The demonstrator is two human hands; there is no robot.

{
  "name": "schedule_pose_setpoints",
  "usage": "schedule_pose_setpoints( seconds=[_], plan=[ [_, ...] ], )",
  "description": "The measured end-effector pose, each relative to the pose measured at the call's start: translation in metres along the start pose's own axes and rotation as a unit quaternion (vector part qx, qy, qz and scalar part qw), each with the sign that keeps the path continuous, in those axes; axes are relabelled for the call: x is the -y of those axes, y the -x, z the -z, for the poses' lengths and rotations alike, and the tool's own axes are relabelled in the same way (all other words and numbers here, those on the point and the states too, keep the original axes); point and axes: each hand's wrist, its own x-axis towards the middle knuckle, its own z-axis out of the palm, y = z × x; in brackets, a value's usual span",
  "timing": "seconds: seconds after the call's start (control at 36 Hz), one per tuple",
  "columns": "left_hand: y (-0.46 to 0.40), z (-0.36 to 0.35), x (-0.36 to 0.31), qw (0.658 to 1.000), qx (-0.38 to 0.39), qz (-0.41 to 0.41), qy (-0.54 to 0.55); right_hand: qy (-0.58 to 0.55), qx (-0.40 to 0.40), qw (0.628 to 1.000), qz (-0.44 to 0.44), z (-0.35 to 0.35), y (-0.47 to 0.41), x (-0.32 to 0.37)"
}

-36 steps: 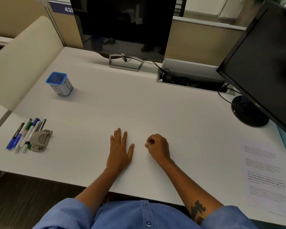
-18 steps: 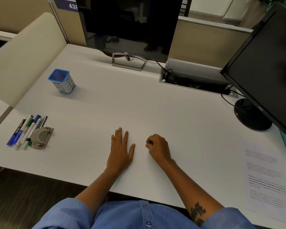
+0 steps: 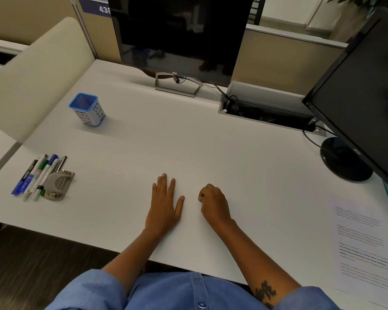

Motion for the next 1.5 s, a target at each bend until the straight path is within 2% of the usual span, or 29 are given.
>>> schedule_pose_setpoints(
  seconds=[0.44, 1.17, 1.5],
  plan=[
    [0.001, 0.000, -0.001, 1.000, -0.003, 0.004, 0.005, 0.098, 0.030, 0.995, 0.014, -0.003, 0.008, 0.009],
    [0.000, 0.002, -0.002, 1.000, 0.008, 0.009, -0.001, 0.115, 0.013, 0.993, 0.032, -0.009, 0.015, 0.003],
    [0.001, 0.002, -0.002, 1.000, 0.005, 0.008, 0.006, -0.001, 0.020, 0.999, -0.040, 0.003, 0.009, -0.020]
  ],
)
